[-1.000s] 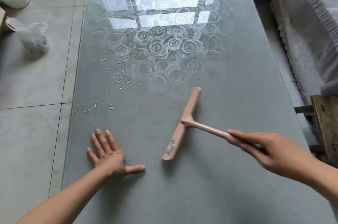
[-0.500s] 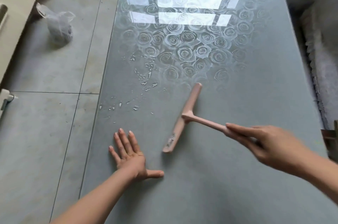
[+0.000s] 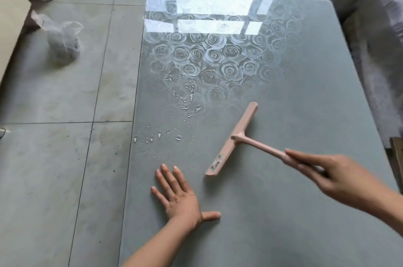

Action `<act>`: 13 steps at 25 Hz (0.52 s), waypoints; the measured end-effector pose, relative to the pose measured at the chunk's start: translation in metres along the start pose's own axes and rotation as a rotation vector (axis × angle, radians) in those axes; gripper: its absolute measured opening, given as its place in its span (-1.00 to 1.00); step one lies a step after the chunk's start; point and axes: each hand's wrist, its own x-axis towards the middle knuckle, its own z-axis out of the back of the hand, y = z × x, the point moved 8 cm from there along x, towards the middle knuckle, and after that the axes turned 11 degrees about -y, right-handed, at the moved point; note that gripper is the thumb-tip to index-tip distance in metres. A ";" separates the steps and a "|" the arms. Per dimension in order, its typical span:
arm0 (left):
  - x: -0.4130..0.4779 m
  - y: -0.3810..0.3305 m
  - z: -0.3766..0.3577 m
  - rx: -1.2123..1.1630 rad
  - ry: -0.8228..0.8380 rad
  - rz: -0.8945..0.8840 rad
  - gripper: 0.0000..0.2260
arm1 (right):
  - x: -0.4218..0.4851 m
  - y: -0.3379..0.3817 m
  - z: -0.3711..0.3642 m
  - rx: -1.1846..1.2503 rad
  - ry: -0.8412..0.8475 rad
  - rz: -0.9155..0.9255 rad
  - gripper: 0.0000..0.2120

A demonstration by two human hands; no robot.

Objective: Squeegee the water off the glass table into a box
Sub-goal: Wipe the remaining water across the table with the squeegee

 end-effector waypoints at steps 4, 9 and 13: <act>-0.003 -0.001 0.006 -0.061 0.075 -0.073 0.43 | -0.019 0.036 -0.043 -0.041 -0.032 -0.160 -0.64; -0.007 0.018 0.040 -0.023 0.177 -0.273 0.12 | -0.065 0.057 -0.033 0.089 -0.098 -0.401 -0.63; -0.002 0.056 0.102 -0.140 -0.237 -0.367 -0.41 | -0.168 0.070 -0.048 0.223 -0.012 -0.436 -0.61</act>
